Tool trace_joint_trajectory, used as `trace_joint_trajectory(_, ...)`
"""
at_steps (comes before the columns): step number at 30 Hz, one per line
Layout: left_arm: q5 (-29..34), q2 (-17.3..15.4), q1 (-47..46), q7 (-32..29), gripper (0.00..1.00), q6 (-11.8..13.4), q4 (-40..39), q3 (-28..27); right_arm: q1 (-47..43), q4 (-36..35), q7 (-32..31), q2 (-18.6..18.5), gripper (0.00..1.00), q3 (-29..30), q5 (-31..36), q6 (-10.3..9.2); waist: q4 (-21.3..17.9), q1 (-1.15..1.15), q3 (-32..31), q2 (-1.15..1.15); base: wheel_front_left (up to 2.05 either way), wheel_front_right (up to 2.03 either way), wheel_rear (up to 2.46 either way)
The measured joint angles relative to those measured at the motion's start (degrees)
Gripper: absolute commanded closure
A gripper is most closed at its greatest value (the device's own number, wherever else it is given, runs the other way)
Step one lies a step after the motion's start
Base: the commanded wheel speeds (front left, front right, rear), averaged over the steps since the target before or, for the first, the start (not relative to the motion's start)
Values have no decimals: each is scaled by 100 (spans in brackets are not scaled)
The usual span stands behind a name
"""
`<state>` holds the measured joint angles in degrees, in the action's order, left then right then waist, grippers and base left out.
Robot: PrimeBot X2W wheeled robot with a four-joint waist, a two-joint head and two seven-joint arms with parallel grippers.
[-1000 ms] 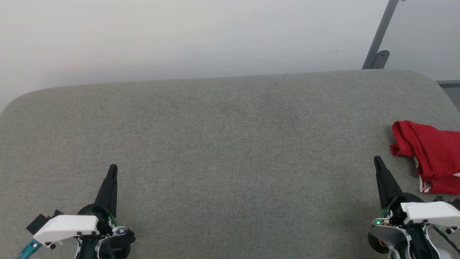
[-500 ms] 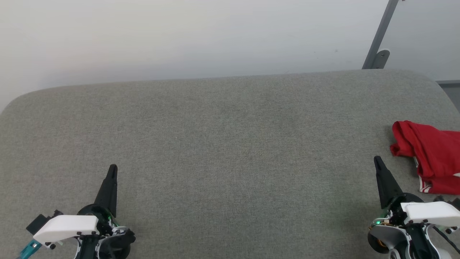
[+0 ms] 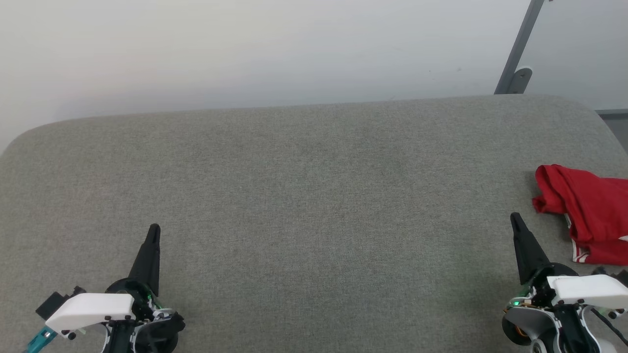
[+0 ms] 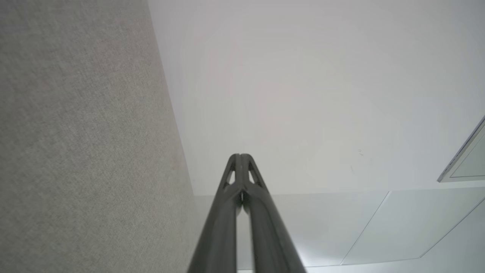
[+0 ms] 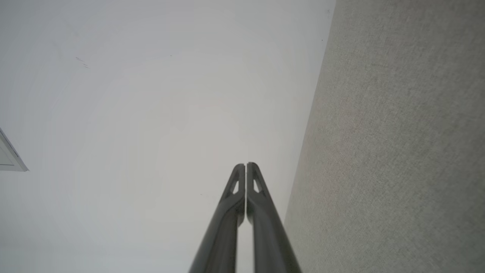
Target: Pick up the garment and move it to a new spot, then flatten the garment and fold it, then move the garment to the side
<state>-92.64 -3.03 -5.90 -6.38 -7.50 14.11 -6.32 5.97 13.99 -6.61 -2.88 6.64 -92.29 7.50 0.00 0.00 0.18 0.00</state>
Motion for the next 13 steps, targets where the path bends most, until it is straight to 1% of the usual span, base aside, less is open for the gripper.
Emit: trace_joint_trajectory(13, 1, 2, 0, -2, 100, 0, 0, -3, 0, 0, 0, 0, 100, -1, 0, 0, 0, 0, 0, 0, 0, 0, 0)
